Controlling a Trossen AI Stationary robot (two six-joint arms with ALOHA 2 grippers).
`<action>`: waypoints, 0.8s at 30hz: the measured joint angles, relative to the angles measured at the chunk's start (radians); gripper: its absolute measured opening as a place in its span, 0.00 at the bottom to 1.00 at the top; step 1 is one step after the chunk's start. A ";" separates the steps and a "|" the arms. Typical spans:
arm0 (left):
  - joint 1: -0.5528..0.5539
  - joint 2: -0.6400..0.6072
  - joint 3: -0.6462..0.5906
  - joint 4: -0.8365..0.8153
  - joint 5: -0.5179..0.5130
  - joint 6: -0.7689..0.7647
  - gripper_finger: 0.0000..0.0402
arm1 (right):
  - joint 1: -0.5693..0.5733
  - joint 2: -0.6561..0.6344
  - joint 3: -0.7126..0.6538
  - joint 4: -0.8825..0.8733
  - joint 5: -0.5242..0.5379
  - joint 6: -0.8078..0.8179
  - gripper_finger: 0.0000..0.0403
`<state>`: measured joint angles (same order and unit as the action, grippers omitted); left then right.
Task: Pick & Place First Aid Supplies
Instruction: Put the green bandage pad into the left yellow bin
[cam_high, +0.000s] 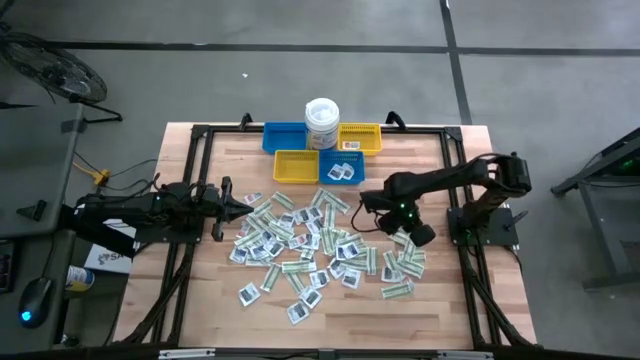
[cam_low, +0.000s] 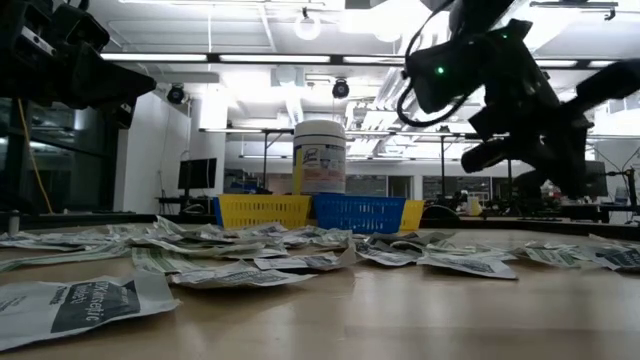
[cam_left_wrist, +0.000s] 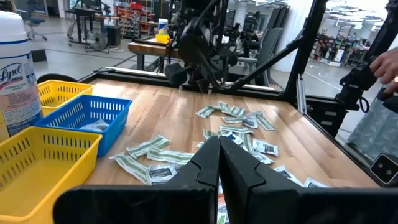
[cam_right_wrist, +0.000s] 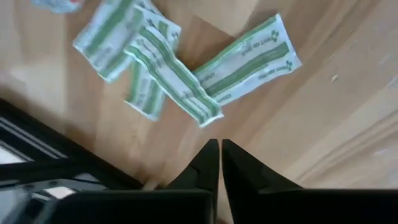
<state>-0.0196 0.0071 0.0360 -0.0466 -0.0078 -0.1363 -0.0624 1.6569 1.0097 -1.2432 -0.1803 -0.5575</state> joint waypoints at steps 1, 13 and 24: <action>0.000 0.000 0.000 0.000 0.000 0.000 0.02 | 0.000 0.000 -0.007 0.012 -0.002 -0.007 0.07; 0.000 0.000 0.000 0.000 0.000 0.000 0.02 | -0.001 0.006 -0.094 0.138 -0.048 -0.138 0.44; 0.000 0.000 0.000 0.000 0.000 0.000 0.02 | 0.007 0.006 -0.149 0.176 -0.086 -0.138 0.43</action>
<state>-0.0200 0.0067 0.0360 -0.0467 -0.0078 -0.1360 -0.0559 1.6634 0.8608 -1.0669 -0.2663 -0.6952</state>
